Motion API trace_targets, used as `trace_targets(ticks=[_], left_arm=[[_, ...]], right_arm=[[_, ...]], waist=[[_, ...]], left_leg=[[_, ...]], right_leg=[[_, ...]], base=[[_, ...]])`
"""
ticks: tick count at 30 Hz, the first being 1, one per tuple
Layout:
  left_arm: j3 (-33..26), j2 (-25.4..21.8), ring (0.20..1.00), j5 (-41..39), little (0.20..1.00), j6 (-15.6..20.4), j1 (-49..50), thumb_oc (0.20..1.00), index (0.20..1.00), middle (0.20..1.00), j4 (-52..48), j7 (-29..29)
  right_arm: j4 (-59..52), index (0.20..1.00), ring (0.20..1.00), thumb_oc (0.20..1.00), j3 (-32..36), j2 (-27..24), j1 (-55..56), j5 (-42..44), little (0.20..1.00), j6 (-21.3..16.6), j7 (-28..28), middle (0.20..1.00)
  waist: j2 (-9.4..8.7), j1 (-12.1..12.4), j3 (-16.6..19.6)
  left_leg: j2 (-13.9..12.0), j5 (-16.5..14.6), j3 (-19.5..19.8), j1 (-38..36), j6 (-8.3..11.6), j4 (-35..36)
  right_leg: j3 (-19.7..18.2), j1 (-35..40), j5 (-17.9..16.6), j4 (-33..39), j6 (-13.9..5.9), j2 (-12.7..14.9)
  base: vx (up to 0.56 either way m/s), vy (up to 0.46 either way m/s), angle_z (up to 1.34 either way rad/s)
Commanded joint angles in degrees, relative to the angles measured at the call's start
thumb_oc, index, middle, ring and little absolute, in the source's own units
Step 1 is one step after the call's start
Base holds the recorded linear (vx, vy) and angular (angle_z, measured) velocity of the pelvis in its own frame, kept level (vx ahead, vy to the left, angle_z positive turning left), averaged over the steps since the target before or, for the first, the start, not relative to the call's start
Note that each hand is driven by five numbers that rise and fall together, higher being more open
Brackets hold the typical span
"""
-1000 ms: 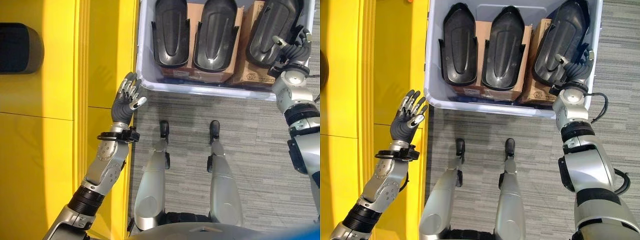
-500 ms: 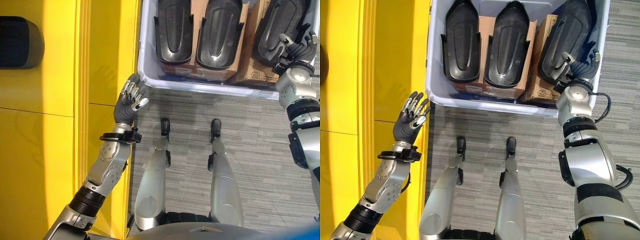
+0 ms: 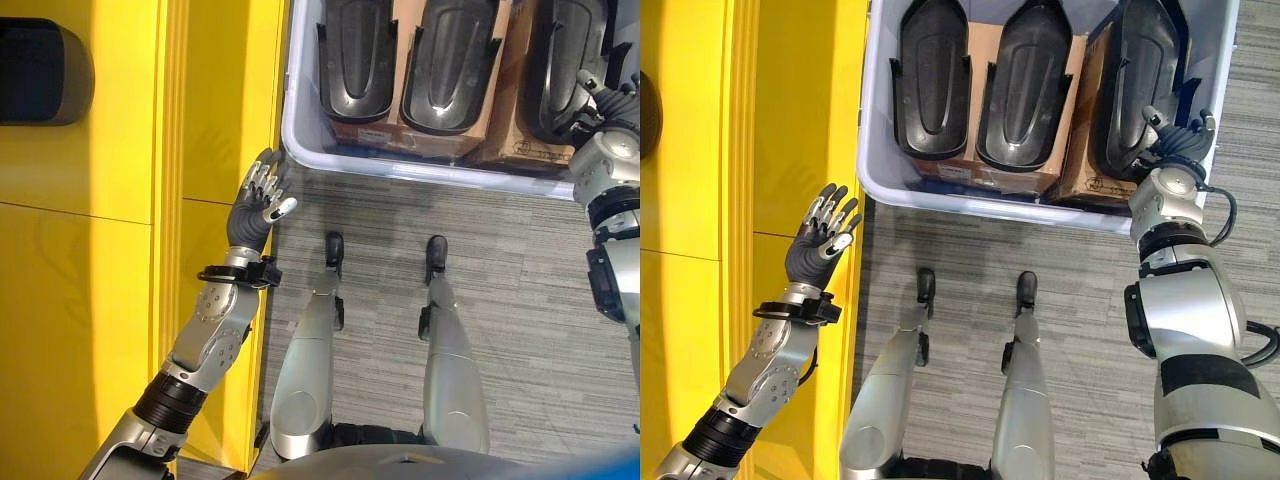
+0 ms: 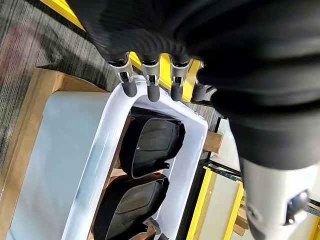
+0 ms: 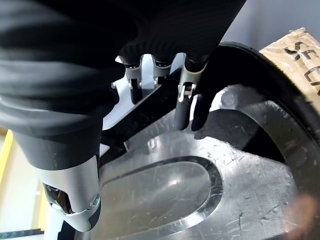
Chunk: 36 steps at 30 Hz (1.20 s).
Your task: Move parts from the plastic box to the shelf.
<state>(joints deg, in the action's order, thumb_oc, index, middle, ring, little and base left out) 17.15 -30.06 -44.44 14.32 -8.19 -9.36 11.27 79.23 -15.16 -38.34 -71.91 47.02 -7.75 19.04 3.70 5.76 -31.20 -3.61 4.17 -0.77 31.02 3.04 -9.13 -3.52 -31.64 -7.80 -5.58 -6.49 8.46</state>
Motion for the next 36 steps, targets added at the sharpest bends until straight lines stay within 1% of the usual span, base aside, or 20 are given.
trace_targets(ticks=[1, 2, 3, 4, 6, 7, 11, 20, 23, 27, 28, 29, 30, 31, 33, 34, 36], left_arm=[[0.2, -1.6, 1.0, -1.3, 1.0, 2.1, 1.3, 1.0, 1.0, 1.0, -5.7, -2.3], [0.2, -1.6, 1.0, -1.4, 1.0, 2.0, 1.4, 1.0, 1.0, 1.0, -5.7, -2.6], [0.1, -1.2, 1.0, -1.5, 1.0, 1.5, 1.5, 1.0, 1.0, 1.0, -5.8, -3.0], [-0.1, -0.9, 1.0, -1.8, 1.0, 1.4, 1.7, 1.0, 1.0, 1.0, -5.7, -3.3], [-0.3, -0.7, 1.0, -1.9, 1.0, 1.3, 1.7, 1.0, 1.0, 1.0, -5.6, -3.4], [-0.3, -0.6, 1.0, -2.0, 1.0, 1.3, 1.9, 1.0, 1.0, 1.0, -5.6, -3.5], [-0.6, -0.6, 1.0, -1.8, 1.0, 1.3, 1.6, 1.0, 1.0, 1.0, -5.6, -3.6], [-0.8, -0.4, 1.0, -1.3, 1.0, 1.1, 1.0, 1.0, 1.0, 1.0, -5.1, -3.5], [-1.6, -0.6, 1.0, -1.2, 1.0, 1.4, 0.7, 1.0, 1.0, 1.0, -4.7, -3.4], [-2.6, -0.7, 1.0, -1.4, 1.0, 1.4, 1.2, 1.0, 1.0, 1.0, -4.8, -3.3], [-2.7, -0.7, 1.0, -1.4, 1.0, 1.4, 1.1, 1.0, 1.0, 1.0, -4.8, -3.3], [-3.2, -1.0, 1.0, -1.6, 1.0, 1.4, 1.4, 1.0, 1.0, 1.0, -4.6, -3.3], [-3.2, -1.0, 1.0, -1.6, 1.0, 1.4, 1.4, 1.0, 1.0, 1.0, -4.7, -3.3], [-4.1, -1.4, 1.0, -1.8, 1.0, 1.4, 2.2, 1.0, 1.0, 1.0, -4.8, -3.5], [-4.6, -2.0, 1.0, -2.0, 1.0, 1.3, 2.8, 1.0, 1.0, 1.0, -4.6, -3.7], [-4.6, -2.0, 1.0, -2.0, 1.0, 1.3, 2.9, 1.0, 1.0, 1.0, -4.6, -3.8], [-5.2, -2.8, 1.0, -2.3, 1.0, 1.2, 3.8, 1.0, 1.0, 1.0, -4.5, -4.1]], right_arm=[[1.8, 0.385, 0.385, 0.385, -6.1, -2.9, 0.5, 0.2, 0.385, 5.6, -7.2, 0.385], [2.5, 0.2, 0.2, 0.2, -6.2, -3.3, 0.5, -0.2, 0.2, 6.0, -7.2, 0.2], [3.4, 0.2, 0.2, 0.2, -6.7, -3.8, 0.5, -1.1, 0.2, 7.1, -8.6, 0.2], [3.6, 0.2, 0.2, 0.2, -6.7, -4.3, 0.8, -0.9, 0.2, 7.3, -9.3, 0.2], [3.3, 0.2, 0.2, 0.2, -6.8, -4.6, 1.0, -1.0, 0.2, 7.3, -9.9, 0.2], [3.2, 0.2, 0.2, 0.2, -6.9, -4.6, 1.3, -0.9, 0.2, 7.3, -10.0, 0.2], [2.3, 0.2, 0.2, 0.2, -8.7, -4.7, 1.2, -3.4, 0.2, 7.1, -11.1, 0.2], [-1.5, 0.2, 0.2, 0.2, -12.7, -4.8, 1.5, -8.0, 0.2, 6.0, -11.1, 0.2], [-6.0, 0.2, 0.2, 0.2, -15.0, -5.2, 1.2, -10.2, 0.2, 5.0, -10.2, 0.2], [-11.8, 0.2, 0.2, 0.2, -16.0, -5.3, 1.7, -11.2, 0.2, 3.7, -8.9, 0.2], [-11.9, 0.2, 0.2, 0.2, -15.9, -5.3, 1.6, -11.3, 0.2, 3.7, -8.8, 0.2], [-16.4, 0.2, 0.2, 0.2, -15.9, -5.6, 2.4, -11.5, 0.2, 3.1, -8.2, 0.2], [-16.5, 0.2, 0.2, 0.2, -15.8, -5.6, 2.5, -11.6, 0.2, 3.2, -8.1, 0.2], [-22.8, 0.2, 0.2, 0.2, -15.9, -6.8, 3.9, -12.3, 0.2, 2.4, -7.8, 0.2], [-27.7, 0.2, 0.2, 0.2, -15.5, -8.0, 5.5, -13.0, 0.2, 2.1, -7.8, 0.2], [-27.8, 0.2, 0.2, 0.2, -15.4, -8.0, 5.7, -13.0, 0.2, 2.2, -7.8, 0.2], [-33.4, 0.2, 0.2, 0.2, -15.2, -9.8, 7.5, -14.9, 0.2, 1.8, -7.6, 0.2]], waist=[[2.68, 0.3, 1.4], [2.78, 0.5, 1.4], [2.99, 0.7, 1.4], [3.1, 0.8, 1.4], [3.14, 0.9, 1.4], [3.14, 0.9, 1.4], [2.95, 1.0, 1.4], [1.39, 0.2, 1.4], [-0.14, -0.5, 1.4], [-1.45, -1.4, 1.4], [-1.45, -1.4, 1.4], [-2.11, -1.8, 1.4], [-2.13, -1.8, 1.4], [-2.74, -2.2, 1.4], [-3.21, -2.5, 1.4], [-3.22, -2.5, 1.4], [-3.82, -2.6, 2.7]], left_leg=[[-1.0, -3.9, 3.2, 2.9, 0.05, -2.9], [-1.0, -3.9, 3.3, 2.9, 0.04, -3.0], [-0.9, -3.8, 3.5, 3.0, 0.03, -2.9], [-0.9, -3.7, 3.6, 3.0, -0.01, -2.8], [-0.9, -3.3, 3.6, 3.3, -0.01, -2.8], [-0.9, -3.6, 3.7, 3.0, -0.01, -2.8], [-0.9, -3.3, 3.9, 3.2, 0.02, -2.9], [-1.2, -3.5, 4.0, 2.0, 0.15, -2.8], [-1.5, -3.0, 4.0, 0.9, 0.34, -2.3], [-2.0, -3.3, 3.9, -1.4, 0.49, -1.9], [-2.0, -3.0, 3.9, -1.2, 0.48, -1.8], [-2.2, -3.1, 3.9, -2.2, 0.47, -1.8], [-2.2, -3.1, 3.9, -2.3, 0.48, -1.7], [-2.4, -3.2, 3.9, -3.4, 0.53, -1.7], [-2.5, -3.2, 4.0, -4.8, 0.57, -1.4], [-2.5, -3.2, 4.0, -5.0, 0.57, -1.3], [-2.7, -3.0, 4.0, -6.1, 0.63, -0.7]], right_leg=[[1.0, 0.9, 10.8, -9.1, -0.35, 2.2], [1.0, 0.8, 10.9, -9.3, -0.32, 2.2], [1.2, 0.7, 11.0, -9.4, -0.34, 2.2], [1.3, 0.6, 11.1, -9.5, -0.31, 2.2], [1.3, 0.3, 10.7, -9.5, -0.28, 2.2], [1.4, 0.5, 11.1, -9.6, -0.29, 2.2], [1.4, 0.4, 10.6, -9.6, -0.29, 2.1], [1.6, 1.8, 10.9, -9.4, -0.29, 1.9], [1.7, 3.1, 10.2, -8.4, -0.32, 1.7], [1.7, 5.4, 10.2, -7.7, -0.29, 1.7], [1.7, 5.2, 9.9, -7.6, -0.29, 1.7], [1.6, 6.3, 9.9, -7.4, -0.24, 1.7], [1.7, 6.3, 9.9, -7.3, -0.24, 1.7], [1.7, 7.6, 9.9, -7.1, -0.22, 1.8], [1.8, 9.1, 9.8, -6.5, -0.19, 1.9], [1.8, 9.3, 9.8, -6.4, -0.19, 1.9], [2.0, 10.7, 9.4, -5.0, -0.31, 2.1]], base=[[-0.01, -0.018, 0.08], [-0.01, -0.017, 0.12], [-0.01, -0.015, 0.14], [-0.03, -0.007, 0.12], [-0.01, -0.002, 0.03], [0.0, 0.0, 0.0], [0.0, 0.0, 0.0], [0.0, 0.0, 0.0], [-0.03, -0.009, 0.04], [0.0, -0.002, 0.02], [0.0, 0.0, 0.0], [-0.02, 0.0, -0.06], [0.0, 0.0, 0.0], [0.0, 0.0, 0.0], [0.0, -0.003, -0.02], [0.0, -0.011, -0.04], [0.01, -0.007, -0.02]])
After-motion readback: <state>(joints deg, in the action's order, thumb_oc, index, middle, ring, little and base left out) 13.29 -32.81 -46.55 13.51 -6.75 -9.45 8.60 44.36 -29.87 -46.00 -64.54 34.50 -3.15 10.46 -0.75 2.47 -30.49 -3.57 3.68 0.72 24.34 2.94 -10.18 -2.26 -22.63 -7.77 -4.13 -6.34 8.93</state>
